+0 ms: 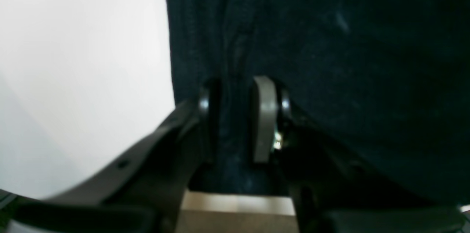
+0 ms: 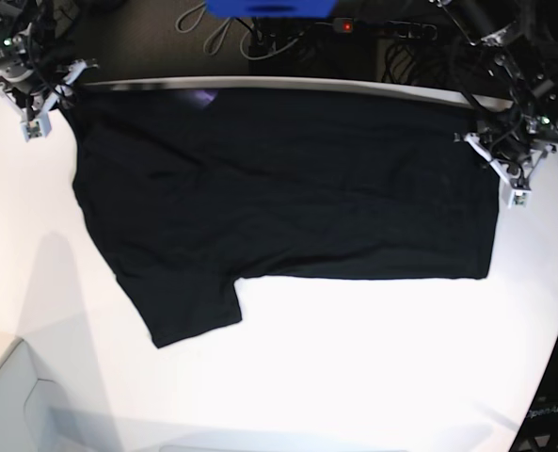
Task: Layout the t-shirt on the table in an organized manner, then fold the t-shirt properly
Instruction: 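Hold the fold corners with both grippers and tug them taut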
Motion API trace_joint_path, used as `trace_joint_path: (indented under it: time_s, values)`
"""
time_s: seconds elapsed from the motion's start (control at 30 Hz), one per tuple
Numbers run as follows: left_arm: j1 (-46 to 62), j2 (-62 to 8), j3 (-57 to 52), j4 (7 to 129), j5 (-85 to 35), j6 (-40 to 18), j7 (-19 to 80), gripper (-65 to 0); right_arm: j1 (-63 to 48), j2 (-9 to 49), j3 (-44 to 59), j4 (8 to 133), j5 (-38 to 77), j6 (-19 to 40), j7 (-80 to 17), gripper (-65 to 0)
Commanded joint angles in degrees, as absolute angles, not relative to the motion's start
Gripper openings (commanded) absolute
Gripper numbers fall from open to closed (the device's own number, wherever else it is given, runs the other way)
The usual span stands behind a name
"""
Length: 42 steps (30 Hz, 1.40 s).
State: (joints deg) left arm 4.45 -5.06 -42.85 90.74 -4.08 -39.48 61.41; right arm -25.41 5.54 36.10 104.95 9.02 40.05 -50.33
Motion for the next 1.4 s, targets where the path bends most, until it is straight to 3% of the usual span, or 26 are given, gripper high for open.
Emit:
trace_joint_path:
  time_s: [0.0, 0.13, 0.9, 1.37]
  values:
    - [4.09, -5.85, -42.86, 91.56, -4.53, -39.69, 60.62, -51.1, -25.45, 6.11, 36.53, 105.98, 9.45, 40.00, -49.71, -44.9]
    - [4.09, -5.85, -42.86, 91.56, -4.53, -39.69, 60.88, -65.0, -25.36, 6.11, 36.53, 105.98, 9.45, 40.00, -49.63, -44.9]
    - [7.78, 0.75, -52.09, 107.12, -9.10, -39.96, 61.32, -64.7, -25.36, 6.11, 36.35, 105.89, 9.45, 40.00, -49.63, -44.9]
    - [12.35, 0.75, -57.36, 105.01, -11.82, -39.87, 60.70, -64.7, -25.36, 6.11, 36.35, 105.71, 9.45, 40.00, -49.63, -44.9]
